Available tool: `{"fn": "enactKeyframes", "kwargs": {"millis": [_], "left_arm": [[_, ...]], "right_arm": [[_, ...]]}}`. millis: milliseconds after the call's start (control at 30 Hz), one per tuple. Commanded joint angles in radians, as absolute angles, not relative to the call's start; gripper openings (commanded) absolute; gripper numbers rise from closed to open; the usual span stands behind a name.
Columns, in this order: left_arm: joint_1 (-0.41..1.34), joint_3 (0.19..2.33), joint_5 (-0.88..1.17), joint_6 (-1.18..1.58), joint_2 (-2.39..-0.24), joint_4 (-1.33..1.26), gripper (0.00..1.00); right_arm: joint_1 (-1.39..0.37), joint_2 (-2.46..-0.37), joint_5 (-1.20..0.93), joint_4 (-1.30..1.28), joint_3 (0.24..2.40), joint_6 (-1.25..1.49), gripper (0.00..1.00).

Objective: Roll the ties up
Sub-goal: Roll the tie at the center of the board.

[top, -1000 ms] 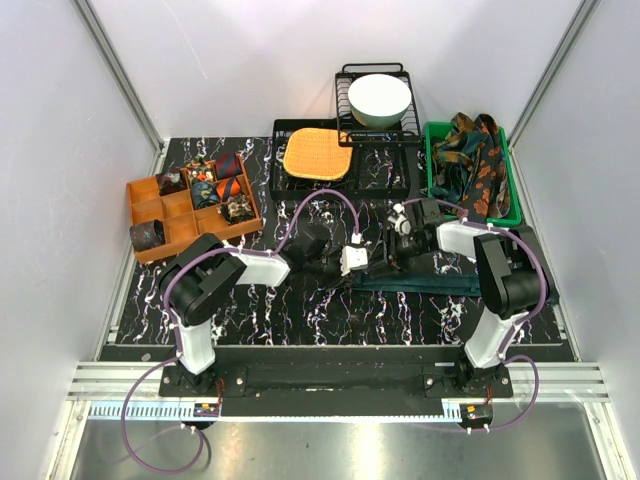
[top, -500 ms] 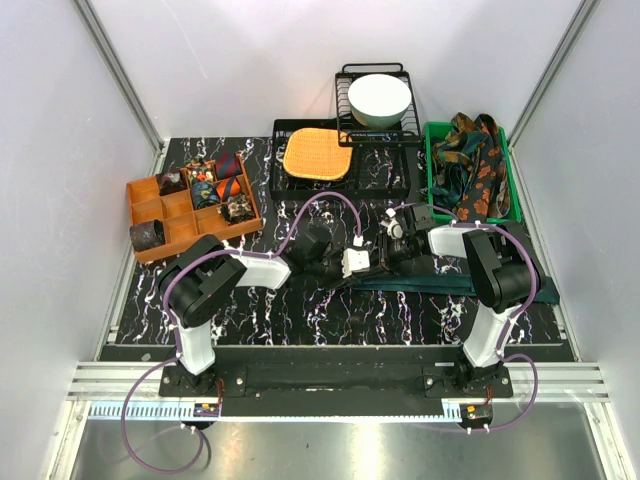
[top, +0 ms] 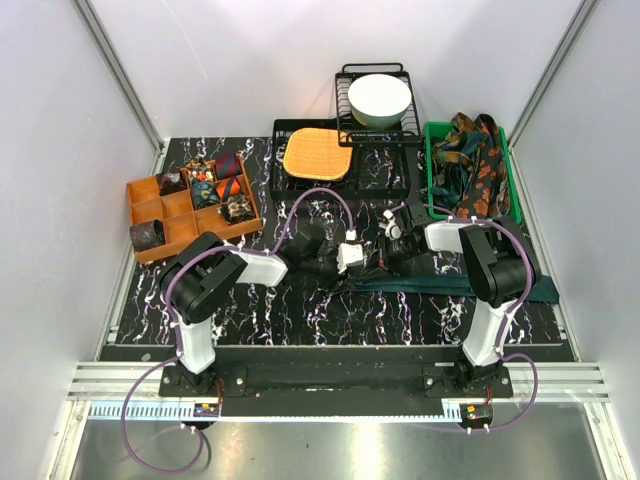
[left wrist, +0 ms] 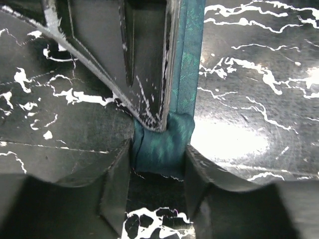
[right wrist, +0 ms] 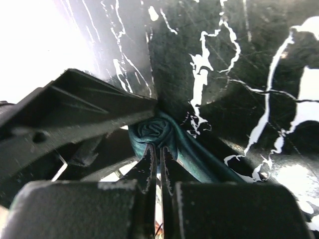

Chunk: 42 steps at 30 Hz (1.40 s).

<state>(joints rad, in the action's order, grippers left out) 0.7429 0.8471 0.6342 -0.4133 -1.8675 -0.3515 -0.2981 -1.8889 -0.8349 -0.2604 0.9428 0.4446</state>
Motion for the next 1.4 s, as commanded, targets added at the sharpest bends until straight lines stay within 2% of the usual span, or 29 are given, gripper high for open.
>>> {"fn": "enactKeyframes", "kwargs": {"millis": [0, 300, 533, 633, 733, 800, 867, 967, 1000, 1033, 1067, 1100, 1233, 1367], "left_arm": [[0.709, 0.811, 0.762, -0.357, -1.904, -0.363, 0.51], [0.689, 0.693, 0.857, -0.155, -1.916, -0.762, 0.59], [0.69, 0.663, 0.824, -0.003, -2.057, -1.094, 0.61], [0.699, 0.667, 0.821, 0.034, -2.103, -1.178, 0.58], [0.713, 0.666, 0.815, 0.018, -2.123, -1.197, 0.49], [0.718, 0.658, 0.801, -0.021, -2.111, -1.172, 0.38], [0.719, 0.65, 0.79, -0.07, -2.088, -1.082, 0.32], [0.732, 0.661, 0.759, -0.201, -2.03, -0.899, 0.29], [0.736, 0.666, 0.746, -0.266, -2.007, -0.855, 0.24], [0.742, 0.682, 0.723, -0.297, -1.996, -0.756, 0.22], [0.756, 0.693, 0.707, -0.354, -1.985, -0.705, 0.21], [0.761, 0.704, 0.675, -0.371, -1.973, -0.657, 0.2], [0.779, 0.767, 0.592, -0.431, -1.959, -0.428, 0.1], [0.801, 0.808, 0.532, -0.503, -1.953, -0.295, 0.06]], "right_arm": [[-0.308, -1.954, -0.605, -0.374, 0.953, 0.344, 0.0], [-0.307, -1.956, -0.505, -0.405, 0.95, 0.33, 0.0], [-0.31, -1.976, -0.427, -0.445, 0.963, 0.344, 0.0], [-0.31, -1.986, -0.413, -0.456, 0.969, 0.347, 0.0], [-0.31, -2.0, -0.403, -0.46, 0.974, 0.351, 0.0], [-0.31, -2.005, -0.406, -0.463, 0.979, 0.348, 0.0], [-0.31, -2.005, -0.408, -0.463, 0.98, 0.348, 0.0], [-0.31, -2.003, -0.417, -0.459, 0.976, 0.348, 0.0], [-0.31, -2.006, -0.419, -0.451, 0.974, 0.35, 0.0], [-0.31, -2.008, -0.429, -0.453, 0.976, 0.35, 0.02], [-0.31, -2.006, -0.44, -0.453, 0.983, 0.341, 0.15], [-0.31, -2.0, -0.449, -0.465, 0.988, 0.336, 0.21], [-0.304, -1.941, -0.529, -0.535, 1.031, 0.289, 0.32], [-0.269, -1.821, -0.598, -0.613, 1.048, 0.244, 0.46]]}}
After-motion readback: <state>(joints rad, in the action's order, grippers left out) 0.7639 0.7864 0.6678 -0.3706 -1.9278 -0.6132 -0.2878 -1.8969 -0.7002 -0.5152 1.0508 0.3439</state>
